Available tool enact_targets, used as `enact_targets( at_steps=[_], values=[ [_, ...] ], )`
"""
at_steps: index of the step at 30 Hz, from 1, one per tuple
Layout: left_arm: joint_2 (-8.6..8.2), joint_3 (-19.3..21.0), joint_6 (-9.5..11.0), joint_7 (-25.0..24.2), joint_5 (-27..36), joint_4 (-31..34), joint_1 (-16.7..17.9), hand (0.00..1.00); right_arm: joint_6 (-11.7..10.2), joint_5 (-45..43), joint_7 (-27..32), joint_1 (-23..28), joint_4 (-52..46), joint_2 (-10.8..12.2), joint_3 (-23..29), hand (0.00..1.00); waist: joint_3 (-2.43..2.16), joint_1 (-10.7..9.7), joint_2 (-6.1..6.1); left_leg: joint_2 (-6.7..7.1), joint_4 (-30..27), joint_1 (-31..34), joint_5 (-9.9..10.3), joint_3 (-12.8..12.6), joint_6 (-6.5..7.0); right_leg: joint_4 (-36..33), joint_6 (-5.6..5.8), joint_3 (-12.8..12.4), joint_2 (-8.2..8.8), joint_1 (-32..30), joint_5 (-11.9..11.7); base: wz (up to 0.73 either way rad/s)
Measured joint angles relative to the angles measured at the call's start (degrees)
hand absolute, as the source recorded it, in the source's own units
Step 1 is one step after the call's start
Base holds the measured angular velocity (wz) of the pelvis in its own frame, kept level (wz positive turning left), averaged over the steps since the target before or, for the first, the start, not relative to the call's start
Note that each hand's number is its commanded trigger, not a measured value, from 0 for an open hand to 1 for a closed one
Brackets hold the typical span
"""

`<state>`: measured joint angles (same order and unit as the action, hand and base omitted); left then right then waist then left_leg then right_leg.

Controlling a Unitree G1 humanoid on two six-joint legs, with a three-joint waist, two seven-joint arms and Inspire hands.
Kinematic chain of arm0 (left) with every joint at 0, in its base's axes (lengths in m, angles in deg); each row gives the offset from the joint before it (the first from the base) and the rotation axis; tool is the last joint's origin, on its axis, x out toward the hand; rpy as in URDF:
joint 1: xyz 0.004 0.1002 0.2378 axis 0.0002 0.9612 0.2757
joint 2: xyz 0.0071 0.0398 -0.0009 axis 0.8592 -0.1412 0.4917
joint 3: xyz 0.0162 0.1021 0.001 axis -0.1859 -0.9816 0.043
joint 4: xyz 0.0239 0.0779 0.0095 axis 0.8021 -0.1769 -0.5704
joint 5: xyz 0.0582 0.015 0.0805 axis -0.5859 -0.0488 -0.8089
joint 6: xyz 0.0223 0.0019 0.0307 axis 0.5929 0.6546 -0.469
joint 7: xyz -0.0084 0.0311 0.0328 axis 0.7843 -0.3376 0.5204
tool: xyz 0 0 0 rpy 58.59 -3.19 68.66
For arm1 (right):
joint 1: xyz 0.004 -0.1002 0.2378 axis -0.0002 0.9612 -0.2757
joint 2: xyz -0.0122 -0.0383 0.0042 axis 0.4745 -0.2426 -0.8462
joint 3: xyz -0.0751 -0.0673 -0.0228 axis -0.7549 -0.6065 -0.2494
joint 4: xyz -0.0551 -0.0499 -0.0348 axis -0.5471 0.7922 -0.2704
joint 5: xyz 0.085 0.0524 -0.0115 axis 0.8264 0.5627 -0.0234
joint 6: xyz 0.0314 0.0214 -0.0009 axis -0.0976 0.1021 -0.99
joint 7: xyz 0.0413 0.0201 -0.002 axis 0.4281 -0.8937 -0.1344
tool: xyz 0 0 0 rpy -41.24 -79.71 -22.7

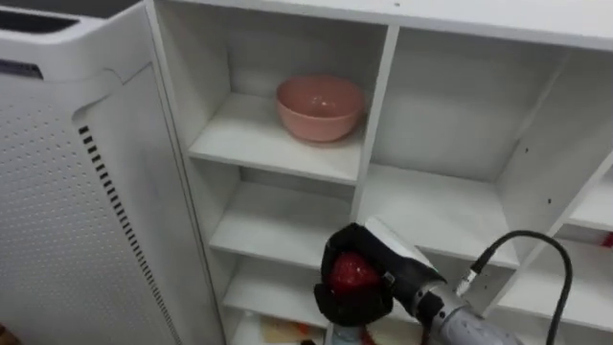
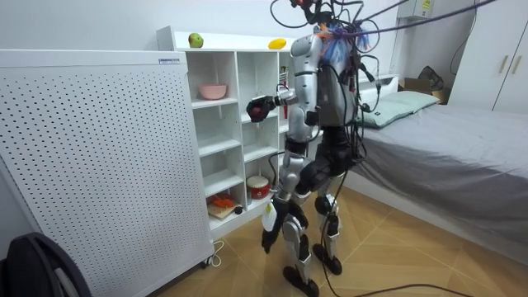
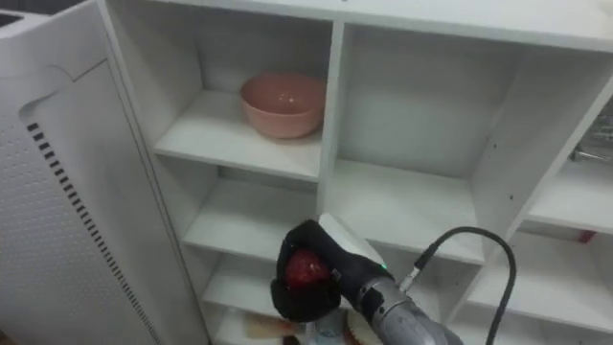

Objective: Arrange fruit in the closet

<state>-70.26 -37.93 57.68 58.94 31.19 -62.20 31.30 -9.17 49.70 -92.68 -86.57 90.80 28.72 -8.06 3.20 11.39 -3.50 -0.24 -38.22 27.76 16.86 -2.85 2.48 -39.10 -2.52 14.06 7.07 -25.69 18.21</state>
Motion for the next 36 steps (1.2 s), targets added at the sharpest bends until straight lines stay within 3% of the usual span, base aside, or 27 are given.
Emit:
enact_targets(
  at_steps=[6,9,17,23,26,29,30,31,36],
  values=[
    [0.05,-2.3,0.2,0.1,4.8,-0.7,-0.6,0.0,-2.8,0.0,0.9,0.0,4.9,0.1,-0.2,1.0,0.17,0.5,0.41,0.0,-6.8,7.3,0.6,0.0,-0.61,-8.2,-0.96,-1.0,0.85,-7.9,2.1,0.02],
    [0.07,-3.8,0.1,0.2,4.9,-1.2,-0.8,0.0,-2.9,-1.3,1.7,-0.1,6.2,0.1,-0.2,1.0,0.11,1.6,0.5,-0.12,-8.8,9.7,0.8,-0.1,-1.19,-10.5,-1.31,-1.6,0.67,-10.6,2.6,-0.07],
    [0.14,-4.7,-0.1,3.2,8.7,0.0,1.2,0.0,-3.9,-2.9,6.7,-1.3,10.4,-0.2,-0.2,1.0,0.01,1.9,0.39,-1.09,-13.8,17.7,0.8,0.2,-1.68,-15.0,-2.4,-0.4,0.88,-17.7,3.2,0.05],
    [0.32,-4.7,-0.4,3.5,9.2,1.5,2.4,0.0,-4.2,-5.8,11.2,-4.3,17.5,-3.3,-0.1,1.0,-0.18,1.9,0.05,-1.09,-16.4,23.5,0.8,0.7,-1.82,-17.8,-3.06,0.5,1.84,-22.9,3.5,0.09],
    [1.25,-5.0,-0.2,3.5,10.8,2.1,2.5,0.0,-4.2,-5.9,14.0,-7.9,21.6,-5.5,-0.1,1.0,-0.32,1.9,-0.77,-0.21,-18.0,27.4,0.7,1.3,-1.99,-19.8,-3.61,1.6,3.0,-26.4,3.9,0.12],
    [2.37,-5.0,-0.5,3.6,13.5,3.2,3.4,0.0,-4.1,-6.0,17.8,-10.8,25.6,-7.8,-0.2,1.0,-0.28,2.0,-1.43,-0.05,-19.5,30.1,0.7,2.6,-2.04,-20.9,-4.13,2.3,3.04,-28.2,4.2,0.21],
    [2.76,-5.0,-0.7,3.6,13.6,3.7,3.8,0.0,-4.0,-6.2,19.2,-12.0,27.2,-8.4,-0.2,1.0,-0.22,2.4,-2.28,-0.05,-19.5,30.8,0.7,2.6,-2.12,-21.3,-4.13,2.3,3.32,-29.1,4.4,0.09],
    [3.13,-4.9,-1.4,3.6,13.6,5.1,4.3,0.0,-3.4,-6.4,20.3,-13.1,27.6,-9.3,-0.3,1.0,-0.14,2.8,-2.98,-0.07,-19.9,32.0,0.7,2.6,-2.17,-21.7,-4.13,2.5,3.53,-30.2,4.7,0.05],
    [3.91,-5.0,-2.4,3.6,13.6,6.9,4.6,0.0,-1.6,-6.6,25.9,-17.5,28.4,-12.0,-0.9,1.0,-0.03,2.9,-3.77,0.12,-21.5,36.2,0.6,3.2,-2.32,-23.2,-4.28,3.3,4.14,-33.7,5.1,0.08]
  ],
)
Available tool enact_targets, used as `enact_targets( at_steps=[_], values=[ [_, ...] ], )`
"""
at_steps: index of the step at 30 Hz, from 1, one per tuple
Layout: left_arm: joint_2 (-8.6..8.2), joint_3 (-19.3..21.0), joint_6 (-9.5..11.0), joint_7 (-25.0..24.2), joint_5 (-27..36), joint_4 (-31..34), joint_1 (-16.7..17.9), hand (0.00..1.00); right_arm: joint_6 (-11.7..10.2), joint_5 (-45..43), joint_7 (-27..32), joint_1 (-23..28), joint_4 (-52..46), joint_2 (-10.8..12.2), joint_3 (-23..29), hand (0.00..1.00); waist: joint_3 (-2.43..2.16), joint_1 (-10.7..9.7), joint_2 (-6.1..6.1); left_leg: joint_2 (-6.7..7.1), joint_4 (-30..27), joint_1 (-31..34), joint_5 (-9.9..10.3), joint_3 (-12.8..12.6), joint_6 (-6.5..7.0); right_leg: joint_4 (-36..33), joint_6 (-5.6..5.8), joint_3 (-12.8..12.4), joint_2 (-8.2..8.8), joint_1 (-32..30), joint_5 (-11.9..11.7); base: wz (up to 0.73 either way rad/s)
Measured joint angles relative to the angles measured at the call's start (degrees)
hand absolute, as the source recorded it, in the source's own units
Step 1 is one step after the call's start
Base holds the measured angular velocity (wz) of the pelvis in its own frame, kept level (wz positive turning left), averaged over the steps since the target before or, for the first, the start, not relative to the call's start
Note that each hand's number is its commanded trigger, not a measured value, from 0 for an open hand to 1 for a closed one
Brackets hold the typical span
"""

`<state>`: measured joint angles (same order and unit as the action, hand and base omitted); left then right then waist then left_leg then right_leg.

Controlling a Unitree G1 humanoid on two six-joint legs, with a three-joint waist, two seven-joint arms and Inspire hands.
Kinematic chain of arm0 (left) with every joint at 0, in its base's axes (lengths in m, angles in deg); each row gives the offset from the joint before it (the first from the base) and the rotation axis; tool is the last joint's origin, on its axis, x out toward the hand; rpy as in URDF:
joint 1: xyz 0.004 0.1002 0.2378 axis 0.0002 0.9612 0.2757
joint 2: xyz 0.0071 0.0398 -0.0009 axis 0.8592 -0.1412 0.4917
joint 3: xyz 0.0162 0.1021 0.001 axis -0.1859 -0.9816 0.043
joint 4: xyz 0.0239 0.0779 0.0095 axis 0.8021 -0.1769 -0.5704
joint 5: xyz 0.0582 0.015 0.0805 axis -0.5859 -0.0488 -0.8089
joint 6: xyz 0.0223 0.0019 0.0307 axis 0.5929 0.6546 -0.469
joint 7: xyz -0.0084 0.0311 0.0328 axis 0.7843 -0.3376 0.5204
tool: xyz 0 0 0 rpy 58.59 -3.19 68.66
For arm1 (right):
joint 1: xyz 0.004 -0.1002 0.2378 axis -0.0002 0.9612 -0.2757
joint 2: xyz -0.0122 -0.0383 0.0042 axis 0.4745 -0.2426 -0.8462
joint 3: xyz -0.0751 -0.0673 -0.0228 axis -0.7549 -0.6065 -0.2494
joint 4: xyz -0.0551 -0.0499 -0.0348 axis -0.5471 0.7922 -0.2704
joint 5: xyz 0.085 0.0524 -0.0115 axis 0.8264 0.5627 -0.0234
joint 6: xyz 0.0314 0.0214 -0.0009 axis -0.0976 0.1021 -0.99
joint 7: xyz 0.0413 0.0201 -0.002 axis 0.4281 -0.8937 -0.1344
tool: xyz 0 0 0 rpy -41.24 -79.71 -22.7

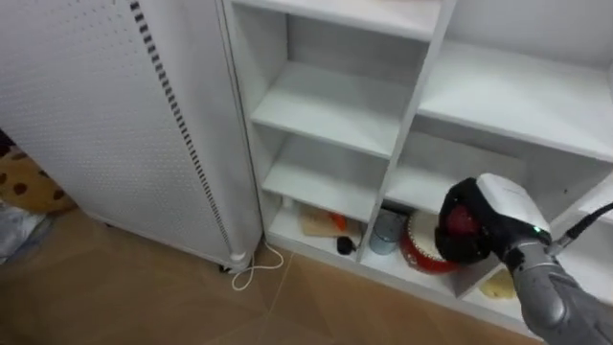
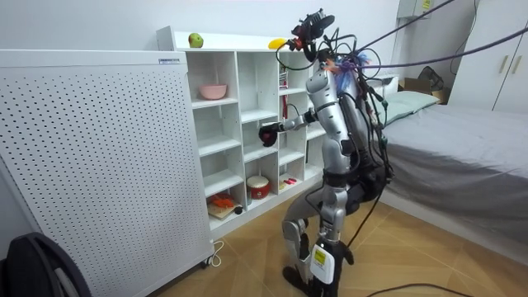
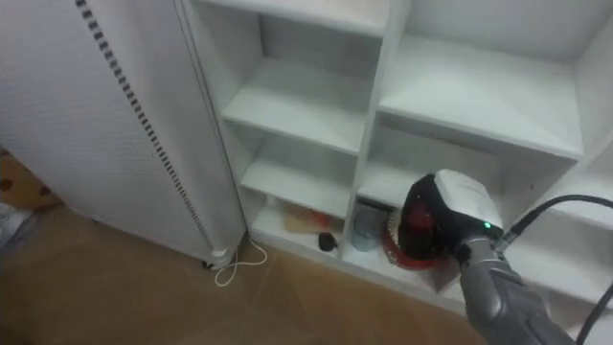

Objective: Arrange fruit in the closet

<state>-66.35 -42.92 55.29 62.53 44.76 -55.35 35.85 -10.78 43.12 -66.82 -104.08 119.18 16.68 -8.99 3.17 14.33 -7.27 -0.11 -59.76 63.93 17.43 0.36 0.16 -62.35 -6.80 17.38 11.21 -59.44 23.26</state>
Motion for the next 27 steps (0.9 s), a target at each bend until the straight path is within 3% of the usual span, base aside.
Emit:
enact_targets(
  at_steps=[4,11,13,18,27],
  values=[
    [1.73,0.0,-0.2,0.4,0.0,1.1,0.0,0.0,0.6,0.0,3.4,-1.5,3.0,-1.0,-1.8,1.0,0.24,-0.2,-1.17,0.82,-0.2,1.7,-0.1,-0.1,-0.07,-1.3,-0.03,0.0,1.26,-1.9,0.6,0.12],
    [2.53,0.0,-0.5,1.2,0.1,2.5,0.5,0.0,3.1,2.3,8.0,-4.1,8.9,-3.2,-2.3,1.0,0.35,0.0,-1.34,0.87,-2.0,6.2,0.1,-0.2,0.66,-3.0,0.18,0.8,2.7,-5.6,1.2,0.06],
    [3.66,0.0,-0.9,1.4,0.2,4.0,1.2,0.0,4.5,4.0,8.8,-5.5,10.1,-3.9,-3.2,1.0,0.35,-0.1,-1.62,0.89,-2.2,7.4,0.1,-0.4,0.87,-3.3,0.58,0.7,2.8,-6.7,1.4,0.09],
    [5.1,0.2,-2.4,1.6,0.1,5.1,1.4,0.0,5.0,4.4,9.9,-8.9,11.9,-4.5,-3.9,1.0,0.46,-0.7,-1.95,1.14,-2.2,8.5,0.1,-0.2,1.27,-3.4,0.53,0.7,2.8,-7.6,1.5,0.04],
    [5.71,0.3,-2.7,2.7,0.1,9.0,3.5,0.0,5.7,5.0,13.2,-11.2,11.8,-5.6,-3.9,1.0,0.38,-3.3,-2.45,1.56,-2.6,10.1,0.0,0.1,1.39,-3.6,0.53,0.7,2.91,-9.0,1.5,0.01]
  ],
)
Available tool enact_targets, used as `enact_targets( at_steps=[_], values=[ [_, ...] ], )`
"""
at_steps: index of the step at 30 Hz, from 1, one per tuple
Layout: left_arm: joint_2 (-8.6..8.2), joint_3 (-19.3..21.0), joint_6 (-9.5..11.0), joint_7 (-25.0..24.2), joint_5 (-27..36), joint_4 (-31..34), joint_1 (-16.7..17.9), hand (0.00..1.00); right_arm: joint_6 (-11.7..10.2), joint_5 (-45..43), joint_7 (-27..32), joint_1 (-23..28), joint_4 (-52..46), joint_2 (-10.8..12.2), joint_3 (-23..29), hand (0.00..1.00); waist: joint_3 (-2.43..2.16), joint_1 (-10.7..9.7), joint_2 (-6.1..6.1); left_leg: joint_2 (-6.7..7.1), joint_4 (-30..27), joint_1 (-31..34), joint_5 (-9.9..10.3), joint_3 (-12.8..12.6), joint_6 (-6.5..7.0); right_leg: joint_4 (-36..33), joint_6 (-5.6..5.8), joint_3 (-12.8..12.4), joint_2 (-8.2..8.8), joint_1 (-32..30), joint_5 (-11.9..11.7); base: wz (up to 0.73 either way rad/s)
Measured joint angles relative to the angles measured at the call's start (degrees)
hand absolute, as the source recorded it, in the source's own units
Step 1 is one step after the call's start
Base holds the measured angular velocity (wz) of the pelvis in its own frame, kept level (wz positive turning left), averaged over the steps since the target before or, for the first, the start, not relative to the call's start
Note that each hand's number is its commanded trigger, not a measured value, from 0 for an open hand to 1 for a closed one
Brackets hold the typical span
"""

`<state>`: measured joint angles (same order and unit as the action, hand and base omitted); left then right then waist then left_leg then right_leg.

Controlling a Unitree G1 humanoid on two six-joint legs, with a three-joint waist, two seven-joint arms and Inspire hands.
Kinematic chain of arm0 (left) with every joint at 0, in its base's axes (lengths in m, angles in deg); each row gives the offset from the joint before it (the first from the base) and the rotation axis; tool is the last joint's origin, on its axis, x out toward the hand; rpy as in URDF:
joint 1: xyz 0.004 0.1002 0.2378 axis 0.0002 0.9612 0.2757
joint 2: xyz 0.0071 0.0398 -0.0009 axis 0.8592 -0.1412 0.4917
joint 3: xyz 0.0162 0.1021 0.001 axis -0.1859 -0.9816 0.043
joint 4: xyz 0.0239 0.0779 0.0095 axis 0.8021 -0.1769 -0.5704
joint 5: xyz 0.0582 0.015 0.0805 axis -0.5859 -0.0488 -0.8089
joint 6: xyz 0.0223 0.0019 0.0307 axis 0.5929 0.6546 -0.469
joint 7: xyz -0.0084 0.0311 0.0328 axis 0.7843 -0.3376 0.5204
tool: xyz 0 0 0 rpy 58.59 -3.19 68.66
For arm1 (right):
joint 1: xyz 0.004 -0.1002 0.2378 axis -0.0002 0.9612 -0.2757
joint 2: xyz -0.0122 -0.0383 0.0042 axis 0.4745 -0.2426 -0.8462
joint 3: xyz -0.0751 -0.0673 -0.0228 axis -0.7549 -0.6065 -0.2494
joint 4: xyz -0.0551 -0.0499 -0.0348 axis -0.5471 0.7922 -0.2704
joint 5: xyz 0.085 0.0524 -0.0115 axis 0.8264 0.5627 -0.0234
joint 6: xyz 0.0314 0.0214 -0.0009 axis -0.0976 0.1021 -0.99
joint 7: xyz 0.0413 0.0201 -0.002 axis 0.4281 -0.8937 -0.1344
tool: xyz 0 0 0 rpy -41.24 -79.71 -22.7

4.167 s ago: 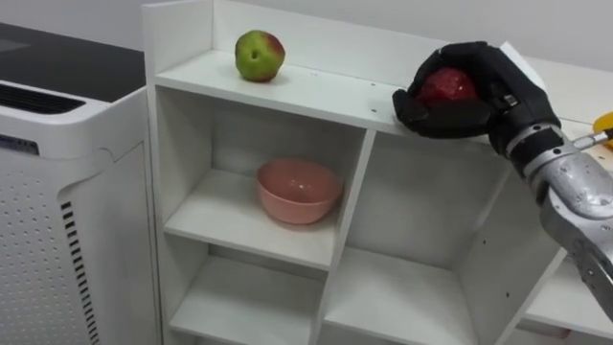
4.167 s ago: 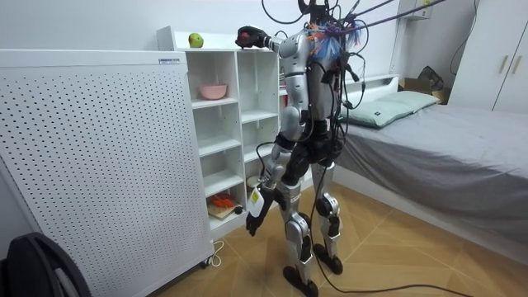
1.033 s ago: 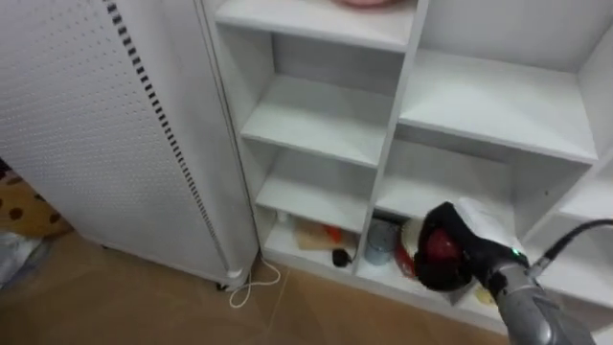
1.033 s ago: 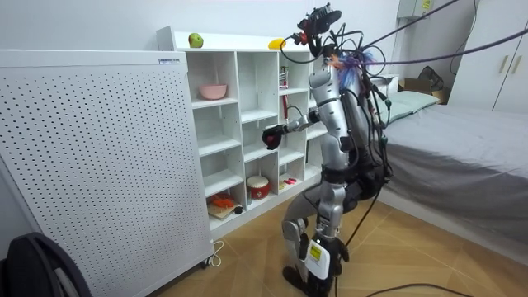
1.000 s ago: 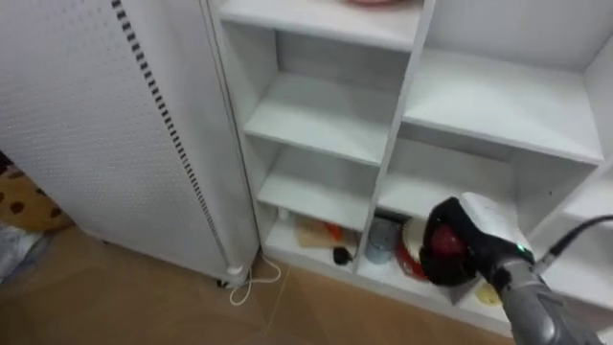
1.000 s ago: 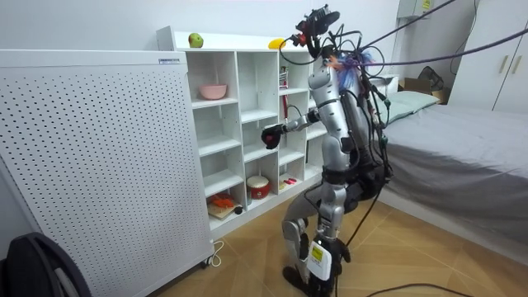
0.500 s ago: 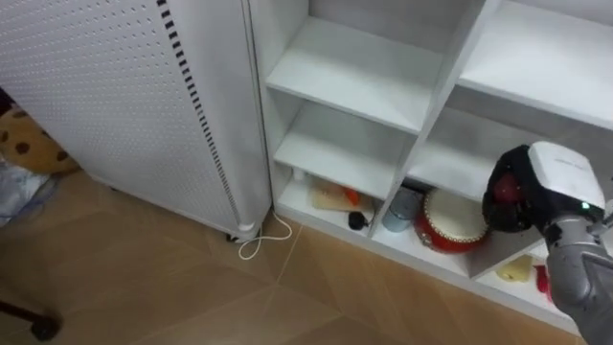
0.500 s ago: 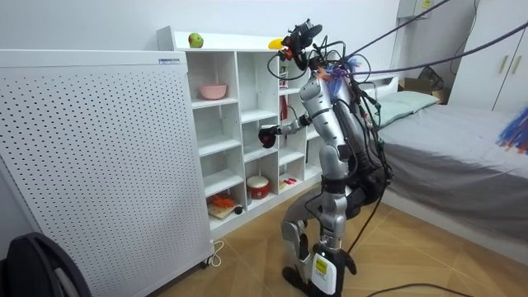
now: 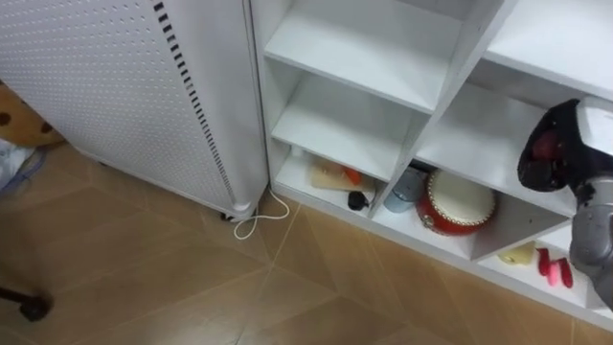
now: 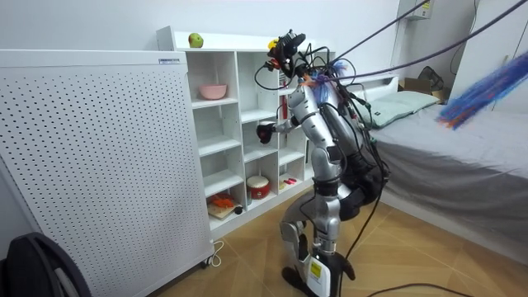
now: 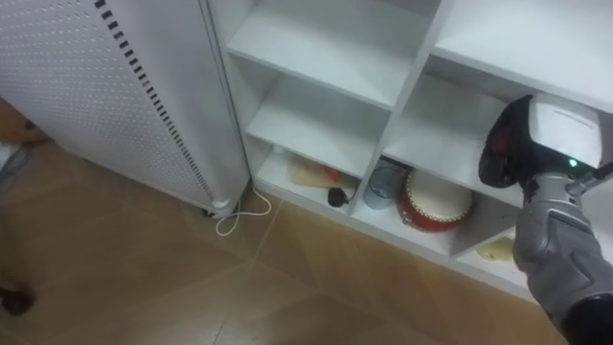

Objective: Arrange fruit in the closet

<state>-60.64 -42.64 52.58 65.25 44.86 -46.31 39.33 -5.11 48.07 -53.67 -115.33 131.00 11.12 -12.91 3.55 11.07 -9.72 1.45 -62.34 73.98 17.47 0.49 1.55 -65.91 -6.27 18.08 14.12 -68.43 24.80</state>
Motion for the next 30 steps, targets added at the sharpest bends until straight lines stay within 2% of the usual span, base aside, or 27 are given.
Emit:
enact_targets(
  at_steps=[5,7,8,9,13,16,22,24,30],
  values=[
    [0.1,0.1,0.0,0.5,-0.1,0.8,0.3,0.0,0.5,0.0,1.5,0.0,0.0,-1.5,0.0,1.0,0.0,0.2,0.02,0.02,-0.1,0.6,0.0,0.1,0.01,0.0,0.09,0.0,-0.01,-0.5,-0.1,0.0],
    [0.85,0.0,0.0,0.6,0.0,1.0,1.2,0.0,0.5,0.6,2.4,0.0,0.1,-1.6,0.0,1.0,0.01,0.2,0.06,0.05,-0.1,0.6,0.2,0.2,-0.24,0.0,0.15,0.0,-0.11,-0.5,-0.1,0.0],
    [1.11,-0.1,0.0,0.6,0.0,1.0,1.4,0.0,0.5,0.9,2.6,0.0,0.1,-1.6,0.0,0.26,0.01,0.3,0.07,0.08,-0.1,0.6,0.2,0.2,-0.25,0.0,0.15,0.0,-0.11,-0.6,-0.1,0.0],
    [1.65,-0.1,0.0,0.6,0.0,1.0,2.0,0.0,0.6,1.6,3.1,-0.1,0.2,-1.6,0.0,0.0,0.05,0.3,0.17,0.12,-0.1,0.6,0.2,0.2,-0.26,0.0,0.17,0.0,-0.1,-0.6,-0.1,0.0],
    [2.42,-0.1,-1.3,1.0,0.2,1.0,2.8,0.0,0.6,4.3,5.7,-0.2,0.8,-1.7,-0.1,0.0,0.04,1.3,0.45,0.31,0.0,0.6,0.2,-0.2,-0.26,-0.4,0.6,-0.5,0.12,-1.0,0.1,0.01],
    [2.41,-0.2,-1.3,1.2,1.2,1.0,2.8,0.0,0.6,4.5,6.6,-1.1,3.2,-1.9,-0.1,0.0,0.06,1.7,0.6,1.24,-0.2,0.6,0.1,-0.3,-0.27,-1.6,0.37,-0.8,1.17,-1.4,0.6,0.14],
    [2.43,-0.1,-1.3,1.2,1.3,0.9,2.8,0.0,0.4,4.5,6.9,-1.3,3.2,-3.2,-0.3,0.0,0.13,2.0,0.72,1.85,-0.7,0.6,0.2,-0.4,-0.39,-3.3,0.32,-0.8,2.21,-1.6,2.0,0.11],
    [2.45,-0.1,-1.2,1.2,1.3,0.9,2.8,0.0,0.4,4.6,7.0,-1.3,3.7,-3.8,-1.1,0.0,0.16,2.0,0.77,2.22,-1.2,0.6,0.2,-0.3,-0.51,-4.2,-0.06,-0.8,2.72,-1.6,2.4,0.13],
    [2.82,0.0,-1.1,1.2,1.3,1.0,2.8,0.0,-0.1,5.1,7.3,-1.3,5.1,-3.8,-1.2,0.0,0.12,2.1,1.18,2.22,-1.7,0.6,0.3,-0.3,-0.86,-5.1,-0.17,-0.7,2.88,-1.6,3.1,0.03]
  ],
)
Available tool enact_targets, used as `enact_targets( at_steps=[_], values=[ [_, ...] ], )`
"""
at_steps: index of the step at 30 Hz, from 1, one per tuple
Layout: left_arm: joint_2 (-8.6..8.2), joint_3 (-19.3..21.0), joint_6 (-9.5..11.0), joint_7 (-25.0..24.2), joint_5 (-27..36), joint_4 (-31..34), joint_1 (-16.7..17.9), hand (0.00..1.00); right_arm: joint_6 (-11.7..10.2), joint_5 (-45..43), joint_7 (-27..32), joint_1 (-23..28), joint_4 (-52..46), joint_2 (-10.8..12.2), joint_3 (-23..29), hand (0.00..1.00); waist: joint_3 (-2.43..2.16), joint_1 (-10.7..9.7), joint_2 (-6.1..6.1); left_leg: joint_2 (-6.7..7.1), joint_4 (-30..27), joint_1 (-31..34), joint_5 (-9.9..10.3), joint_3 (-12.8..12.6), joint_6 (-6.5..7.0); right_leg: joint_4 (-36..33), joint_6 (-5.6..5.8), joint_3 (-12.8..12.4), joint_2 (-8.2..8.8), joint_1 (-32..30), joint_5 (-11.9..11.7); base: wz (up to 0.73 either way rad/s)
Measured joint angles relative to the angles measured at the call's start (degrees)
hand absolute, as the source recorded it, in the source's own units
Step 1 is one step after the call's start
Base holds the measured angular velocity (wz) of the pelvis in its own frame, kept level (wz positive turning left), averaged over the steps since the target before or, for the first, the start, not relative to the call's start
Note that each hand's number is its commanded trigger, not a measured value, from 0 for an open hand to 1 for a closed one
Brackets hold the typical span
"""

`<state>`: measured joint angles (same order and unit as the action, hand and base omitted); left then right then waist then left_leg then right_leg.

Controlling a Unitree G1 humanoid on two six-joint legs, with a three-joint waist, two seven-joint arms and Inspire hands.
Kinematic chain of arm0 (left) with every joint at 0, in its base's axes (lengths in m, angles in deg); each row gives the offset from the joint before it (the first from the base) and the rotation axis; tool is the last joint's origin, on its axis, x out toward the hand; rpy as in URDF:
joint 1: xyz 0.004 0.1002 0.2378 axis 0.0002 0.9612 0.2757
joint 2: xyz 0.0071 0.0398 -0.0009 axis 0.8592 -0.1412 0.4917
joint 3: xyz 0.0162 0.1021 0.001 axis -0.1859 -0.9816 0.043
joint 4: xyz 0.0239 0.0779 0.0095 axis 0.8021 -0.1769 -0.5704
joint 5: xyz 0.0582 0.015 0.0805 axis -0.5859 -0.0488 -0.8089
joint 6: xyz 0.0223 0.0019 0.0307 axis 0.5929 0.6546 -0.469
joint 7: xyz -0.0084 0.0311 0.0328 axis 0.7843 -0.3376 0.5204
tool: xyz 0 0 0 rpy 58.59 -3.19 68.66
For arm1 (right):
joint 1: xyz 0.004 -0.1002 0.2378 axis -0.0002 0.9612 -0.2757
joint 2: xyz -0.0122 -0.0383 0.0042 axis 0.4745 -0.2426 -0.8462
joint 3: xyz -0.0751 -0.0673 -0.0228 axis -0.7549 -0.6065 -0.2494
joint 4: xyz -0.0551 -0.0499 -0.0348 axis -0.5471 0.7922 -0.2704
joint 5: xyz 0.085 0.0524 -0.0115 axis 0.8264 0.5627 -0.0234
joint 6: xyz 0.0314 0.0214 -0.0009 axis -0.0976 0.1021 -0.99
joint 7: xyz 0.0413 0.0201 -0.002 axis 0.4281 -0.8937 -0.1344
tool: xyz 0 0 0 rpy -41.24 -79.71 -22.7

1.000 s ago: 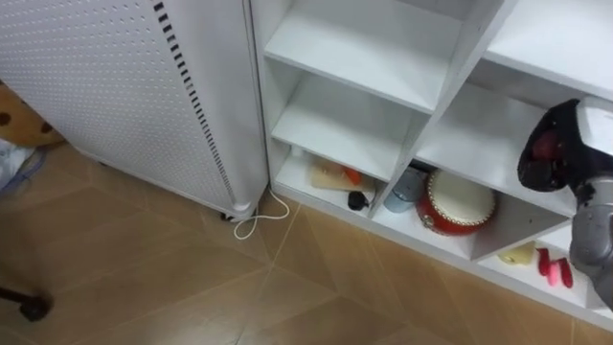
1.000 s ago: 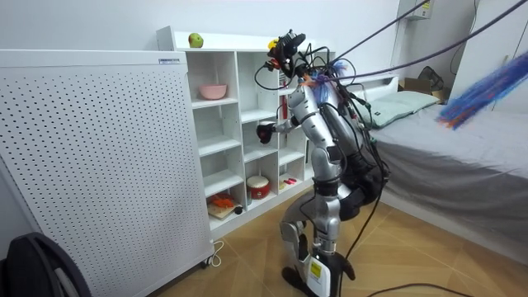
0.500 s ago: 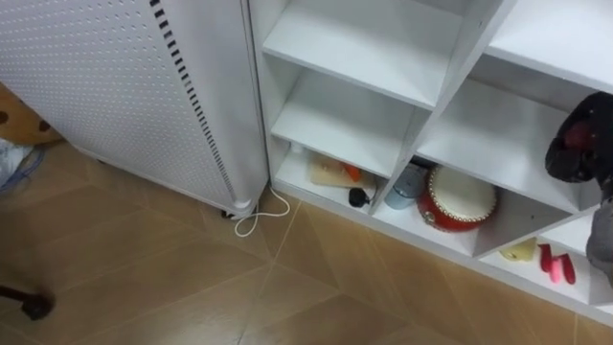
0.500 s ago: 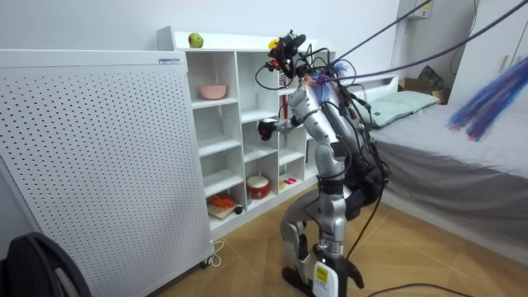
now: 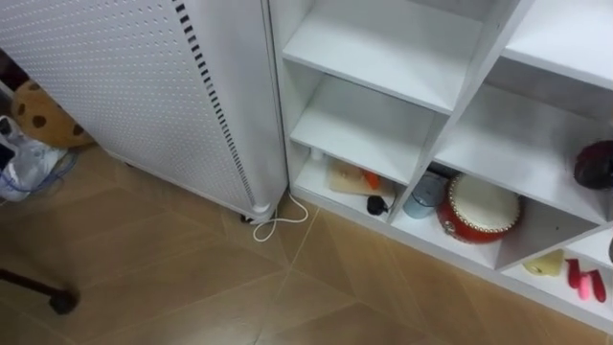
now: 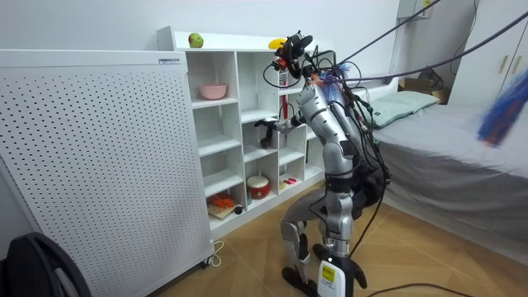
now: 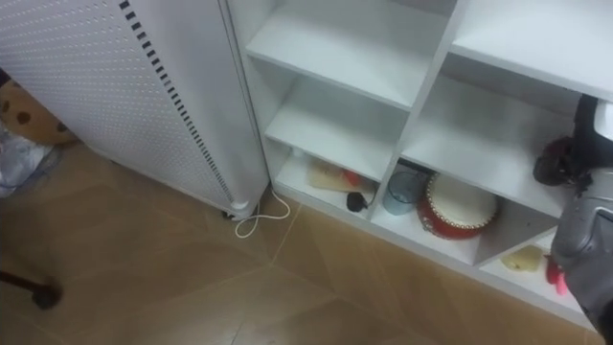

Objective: Arrange fruit in the closet

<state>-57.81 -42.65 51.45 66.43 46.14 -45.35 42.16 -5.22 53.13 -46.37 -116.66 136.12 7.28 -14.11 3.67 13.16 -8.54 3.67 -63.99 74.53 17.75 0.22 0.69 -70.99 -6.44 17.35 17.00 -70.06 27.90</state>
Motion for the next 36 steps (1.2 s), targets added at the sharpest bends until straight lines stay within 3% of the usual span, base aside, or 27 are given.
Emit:
enact_targets(
  at_steps=[6,22,29,31,35,36],
  values=[
    [1.71,0.5,0.9,1.1,0.6,0.1,0.0,0.0,-0.1,1.6,0.0,0.0,0.2,-0.2,-1.0,0.0,-0.02,0.0,0.15,-0.03,0.0,-0.1,-0.2,0.1,-0.32,-0.1,-0.17,0.0,-0.06,0.0,0.0,0.0],
    [3.14,1.0,2.4,0.9,0.9,0.8,0.0,0.0,-0.2,1.7,-1.1,2.1,0.4,-0.2,-1.1,0.0,0.23,0.9,1.46,-0.07,-1.8,-2.0,1.0,0.4,0.13,-0.7,0.08,0.1,-0.14,2.7,0.3,-0.01],
    [3.16,1.0,3.0,-0.1,0.9,0.6,1.8,0.0,-1.4,-0.2,-2.9,9.1,-3.5,-0.5,-1.1,0.0,0.05,2.6,2.41,-1.29,-1.1,-6.8,2.1,0.2,0.22,1.2,0.8,-0.1,-1.68,7.4,0.3,-0.1],
    [3.16,1.2,3.9,-0.1,0.9,0.6,1.7,0.0,-1.7,-3.3,-3.4,13.9,-8.4,-2.0,-1.1,0.0,0.02,3.0,2.67,-1.43,-0.7,-8.2,2.1,0.1,0.26,1.8,0.75,0.0,-1.79,8.8,0.2,0.0],
    [3.15,1.1,5.6,-0.8,0.9,-0.5,1.7,0.0,-3.3,-8.9,-5.6,20.4,-14.8,-2.0,-1.1,0.0,-0.02,3.2,2.7,-2.34,0.6,-10.8,2.3,0.0,0.19,3.6,0.98,0.0,-3.0,11.4,-0.1,-0.11],
    [3.15,1.1,6.3,-1.0,0.9,-1.7,1.7,0.0,-3.4,-10.6,-6.3,22.4,-17.4,-2.0,-1.1,0.0,-0.04,3.5,2.74,-3.15,0.8,-11.6,2.4,-0.1,0.07,4.4,0.87,0.0,-3.78,12.3,-0.3,-0.22]
  ],
)
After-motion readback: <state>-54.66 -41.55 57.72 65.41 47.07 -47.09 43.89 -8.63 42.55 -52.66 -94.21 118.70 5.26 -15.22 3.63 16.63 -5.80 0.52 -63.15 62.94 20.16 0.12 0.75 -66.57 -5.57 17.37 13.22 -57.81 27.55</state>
